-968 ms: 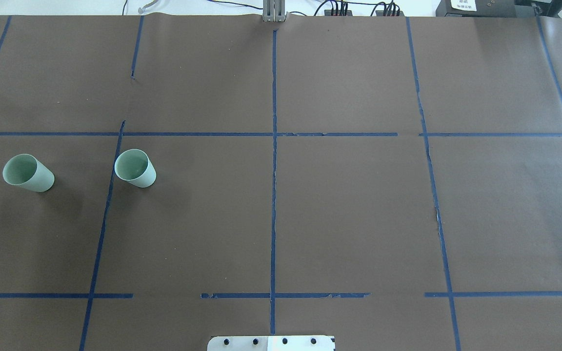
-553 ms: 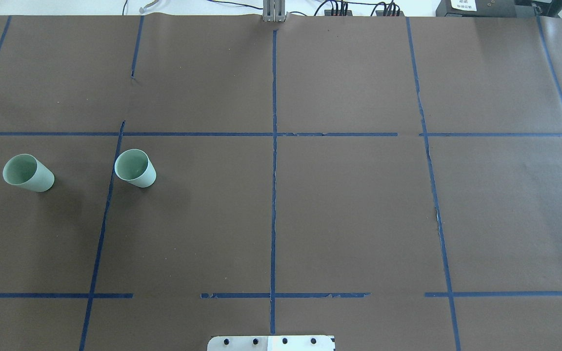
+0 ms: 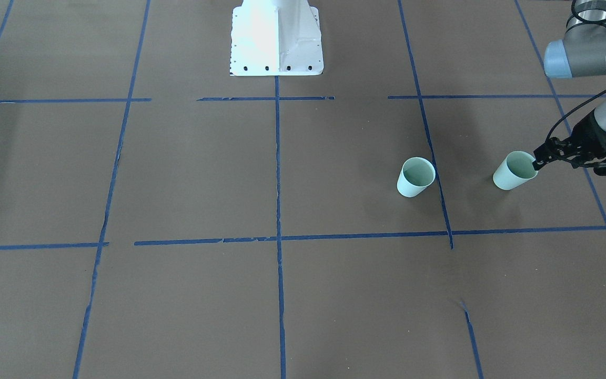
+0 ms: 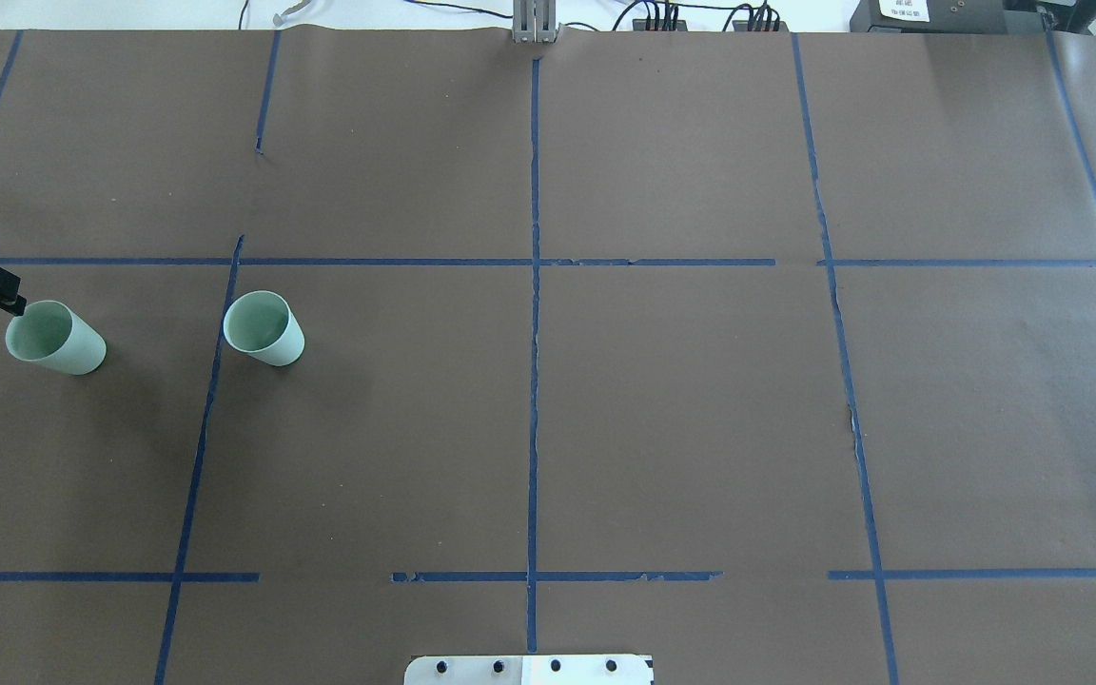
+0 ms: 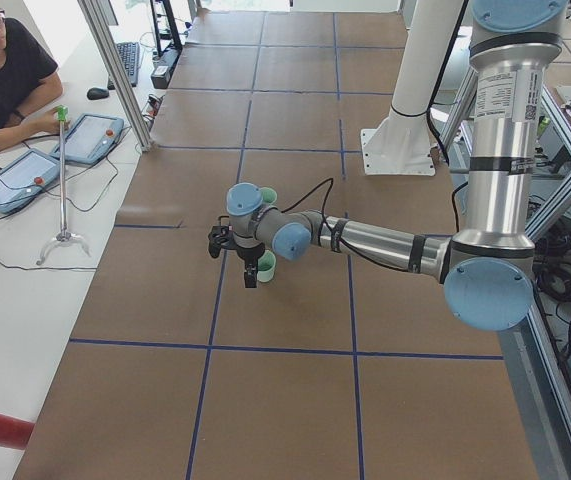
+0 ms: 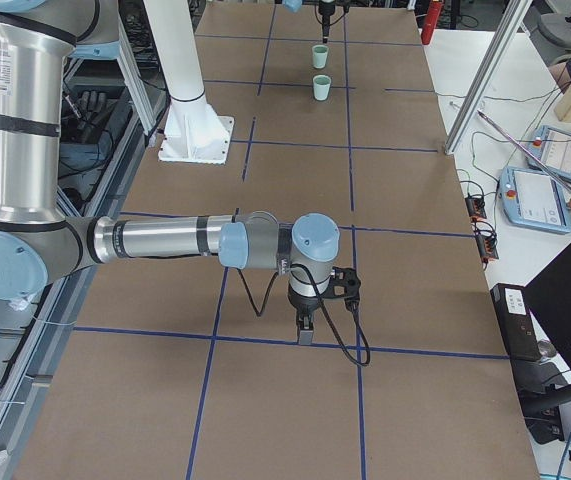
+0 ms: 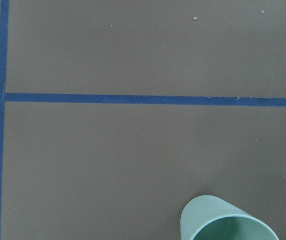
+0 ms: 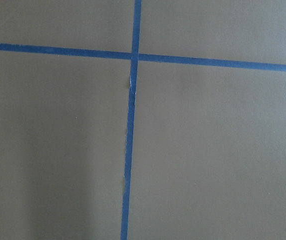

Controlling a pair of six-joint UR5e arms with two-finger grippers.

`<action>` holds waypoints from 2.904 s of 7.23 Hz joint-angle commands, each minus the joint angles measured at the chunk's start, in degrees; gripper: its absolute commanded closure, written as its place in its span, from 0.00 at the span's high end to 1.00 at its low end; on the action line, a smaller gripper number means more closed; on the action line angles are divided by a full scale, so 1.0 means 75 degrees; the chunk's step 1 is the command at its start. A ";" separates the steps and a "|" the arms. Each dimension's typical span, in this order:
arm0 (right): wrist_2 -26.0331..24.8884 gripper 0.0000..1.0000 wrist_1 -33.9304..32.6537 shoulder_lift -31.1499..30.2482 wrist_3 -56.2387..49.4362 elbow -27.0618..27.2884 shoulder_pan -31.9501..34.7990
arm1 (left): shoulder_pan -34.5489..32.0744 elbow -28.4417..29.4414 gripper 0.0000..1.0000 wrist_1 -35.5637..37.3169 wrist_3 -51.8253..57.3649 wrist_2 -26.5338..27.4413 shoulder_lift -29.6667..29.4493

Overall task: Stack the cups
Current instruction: 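Lower the left gripper onto the outer pale green cup, then grasp the cup with the left gripper and lift it, then carry the held cup over the other green cup and lower it in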

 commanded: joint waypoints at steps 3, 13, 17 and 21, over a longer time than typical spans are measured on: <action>-0.0001 1.00 0.0000 0.0006 -0.0001 0.0000 0.0000 | 0.0248 0.0344 0.89 -0.0386 -0.0020 -0.0153 0.0002; -0.0001 1.00 0.0000 0.0006 -0.0001 0.0000 0.0000 | 0.0225 -0.1132 0.00 0.0722 -0.2961 -0.1197 -0.1220; -0.0001 1.00 0.0000 -0.0006 -0.0001 0.0000 0.0000 | 0.1510 -0.1179 0.00 0.2379 -0.4917 -0.0508 -0.2822; -0.0001 1.00 0.0000 -0.0006 -0.0001 0.0000 0.0000 | 0.1503 -0.1753 0.00 0.2332 -0.4416 -0.0107 -0.2295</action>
